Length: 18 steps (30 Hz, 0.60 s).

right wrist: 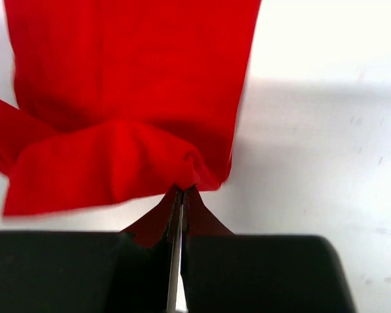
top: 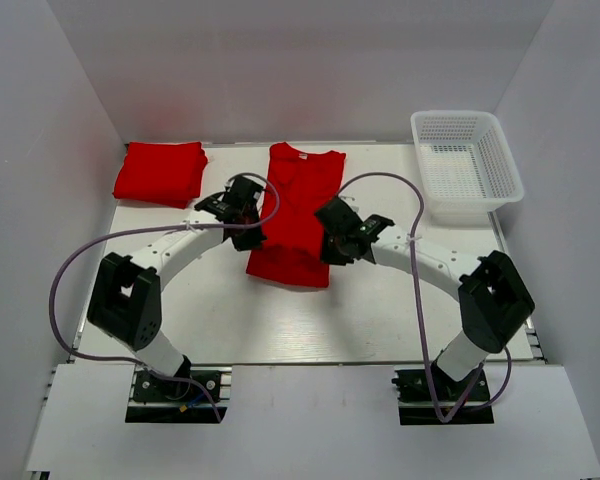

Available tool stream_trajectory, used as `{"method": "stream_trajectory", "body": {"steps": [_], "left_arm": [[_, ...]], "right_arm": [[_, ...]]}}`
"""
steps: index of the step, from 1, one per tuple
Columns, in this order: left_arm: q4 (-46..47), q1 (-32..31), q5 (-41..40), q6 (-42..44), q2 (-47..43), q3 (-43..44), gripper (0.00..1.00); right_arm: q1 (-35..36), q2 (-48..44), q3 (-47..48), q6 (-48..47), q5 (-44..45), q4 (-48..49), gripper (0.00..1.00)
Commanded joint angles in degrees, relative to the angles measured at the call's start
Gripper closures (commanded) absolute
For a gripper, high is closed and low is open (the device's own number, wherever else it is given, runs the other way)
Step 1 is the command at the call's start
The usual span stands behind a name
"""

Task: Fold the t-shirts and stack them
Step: Fold the folded rectangular tshirt in 1/3 of the way

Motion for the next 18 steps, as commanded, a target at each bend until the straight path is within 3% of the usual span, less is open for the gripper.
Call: {"method": "stream_trajectory", "body": {"steps": [1, 18], "left_arm": [[-0.1, 1.8, -2.2, 1.9, 1.8, 4.6, 1.00], [9.6, 5.4, -0.6, 12.1, 14.2, 17.5, 1.00]], "right_arm": [[-3.0, 2.4, 4.9, -5.3, -1.1, 0.6, 1.00], [-11.9, 14.2, 20.7, -14.5, -6.3, -2.3, 1.00]]}}
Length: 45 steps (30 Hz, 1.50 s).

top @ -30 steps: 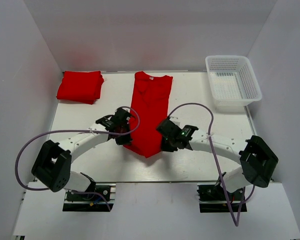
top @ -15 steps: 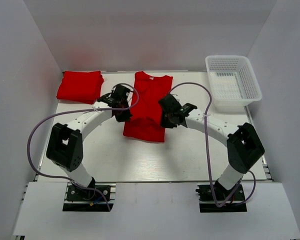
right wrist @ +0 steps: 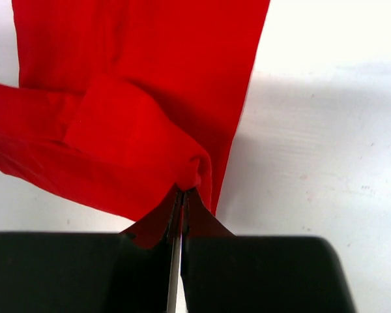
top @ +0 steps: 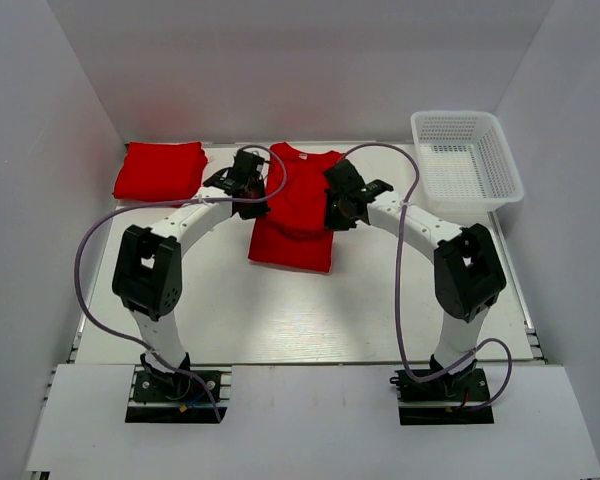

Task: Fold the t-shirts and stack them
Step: Fold the folded rectangular tshirt in 1/3 of the way

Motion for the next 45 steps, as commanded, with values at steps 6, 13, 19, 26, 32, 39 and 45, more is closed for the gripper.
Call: {"method": "stream_trajectory", "body": {"steps": [6, 13, 19, 26, 32, 39, 45], "left_arm": [[1.4, 2.4, -2.4, 3.2, 5.0, 7.0, 1.00], [3.7, 3.5, -2.4, 3.7, 7.5, 8.7, 1.00], [8.4, 3.6, 0.5, 6.6, 9.2, 8.7, 1.00], [11.9, 3.6, 1.5, 8.4, 11.0, 9.2, 1.00], [11.0, 4.1, -0.8, 8.4, 13.7, 11.9, 0.84], [6.5, 4.1, -4.0, 8.4, 13.7, 17.5, 0.00], [2.7, 4.6, -7.0, 7.9, 4.8, 13.5, 0.00]], "right_arm": [[-2.9, 2.9, 5.6, -3.7, -2.8, -0.9, 1.00], [-5.3, 6.3, 8.6, -6.5, -4.9, 0.3, 1.00], [-6.6, 8.9, 10.1, -8.2, -6.5, 0.9, 1.00], [-7.9, 10.5, 11.0, -9.1, -7.3, 3.1, 1.00], [-8.9, 14.4, 13.9, -11.2, -10.0, 2.2, 0.90], [-9.4, 16.3, 21.8, -15.0, -11.6, -1.9, 0.27], [-8.7, 7.3, 17.8, -17.0, -11.5, -2.4, 0.10]]}}
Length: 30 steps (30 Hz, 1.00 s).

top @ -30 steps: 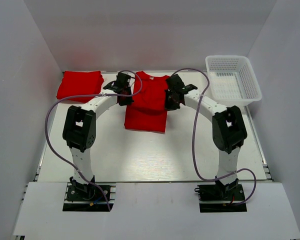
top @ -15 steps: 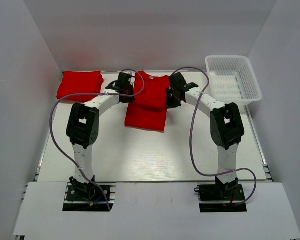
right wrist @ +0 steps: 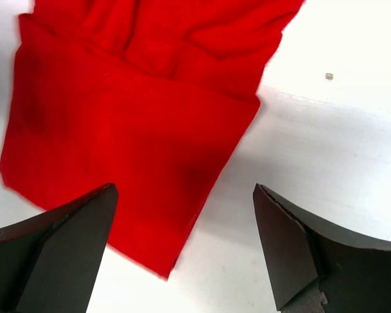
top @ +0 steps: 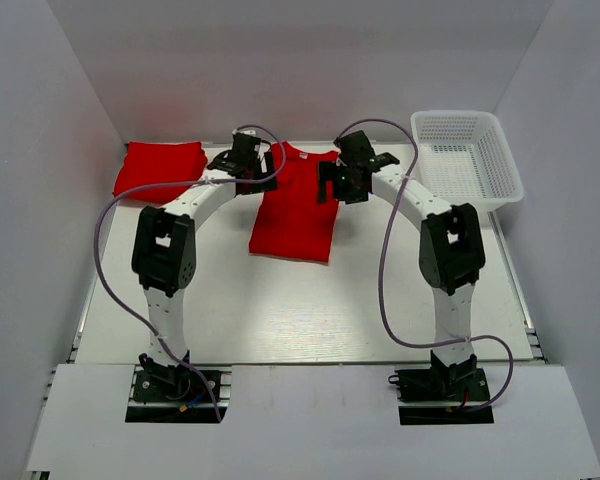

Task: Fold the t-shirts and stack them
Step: Fold the folded rectangular tshirt in 1/3 of the way, then grab one side of the 2/3 rectangular tshirt with both arms

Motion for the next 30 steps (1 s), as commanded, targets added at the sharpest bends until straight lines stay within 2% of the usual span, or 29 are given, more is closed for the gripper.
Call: {"method": "stream_trajectory", "body": {"steps": [1, 7, 8, 11, 14, 23, 30], "left_arm": [[-3.4, 0.5, -2.5, -0.8, -10.8, -4.1, 0.00], [-2.8, 0.5, 3.9, -2.4, -20.6, -18.7, 0.00], [-2.8, 0.5, 4.5, -2.9, -22.0, -20.0, 0.00], [-3.4, 0.0, 5.1, -2.9, -22.7, -24.3, 0.00], [-2.8, 0.0, 5.1, -4.2, -23.2, -27.9, 0.00], [3.2, 0.0, 4.4, -3.5, -19.6, -32.0, 0.00], [4.5, -0.5, 1.8, -2.9, -16.6, -32.5, 0.00]], "right_arm": [[0.6, -8.3, -4.4, -2.7, -1.5, -1.0, 0.10], [3.4, -15.3, -13.9, -1.4, -2.7, -0.2, 0.10], [3.6, -16.7, -18.2, 0.7, -1.9, 0.0, 0.10], [4.7, -19.5, -25.8, 5.7, -1.4, 5.3, 0.10], [5.6, -19.9, -28.5, 8.5, -1.0, 7.0, 0.10], [7.3, -14.4, -26.2, 18.9, 9.0, 5.0, 0.10], [8.6, -11.6, -25.4, 21.2, 10.7, 4.3, 0.12]]}}
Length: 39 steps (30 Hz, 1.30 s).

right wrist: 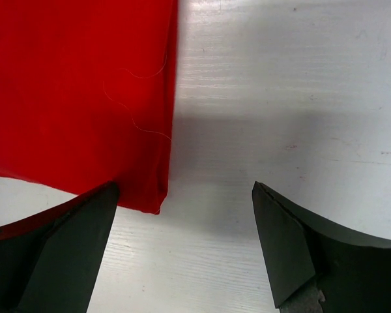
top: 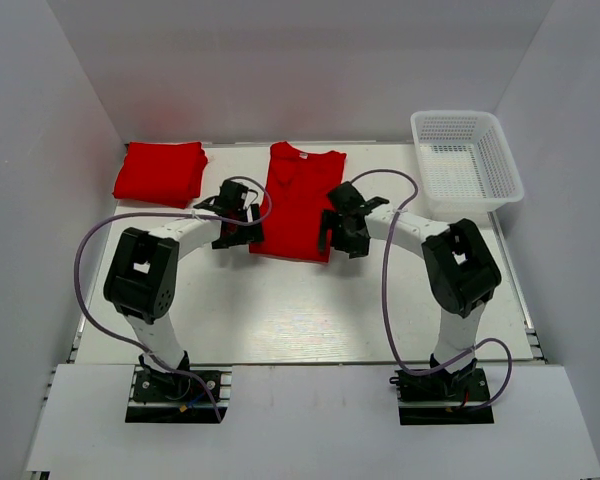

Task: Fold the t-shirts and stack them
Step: Grab one side of the 2/3 rectangular tshirt with both arms

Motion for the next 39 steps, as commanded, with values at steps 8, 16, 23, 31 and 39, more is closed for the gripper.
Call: {"method": "stream_trajectory", "body": {"steps": [8, 16, 23, 31, 39], "left_arm": [[4.0, -0.6, 0.1, 0.3, 3.8, -1.7, 0.00], [8.2, -1.1, 6.3, 0.3, 5.1, -6.1, 0.37], [12.8, -2.1, 10.9, -2.1, 3.4, -10.0, 0.61], [10.1, -3.2, 11.7, -3.7, 0.2, -10.6, 1.00], [-0.9, -5.5, 13.6, -5.0, -21.6, -20.0, 1.00]], "right_arm": [[2.2, 2.1, 2.4, 4.7, 2.5, 0.0, 0.20], [2.7, 3.9, 1.3, 7.6, 1.9, 1.8, 0.48], [3.0, 2.8, -2.8, 10.4, 0.5, 6.4, 0.90], [3.5, -1.6, -7.0, 9.8, 1.4, 6.7, 1.00], [7.7, -21.5, -19.5, 4.0, 2.6, -1.2, 1.00]]}}
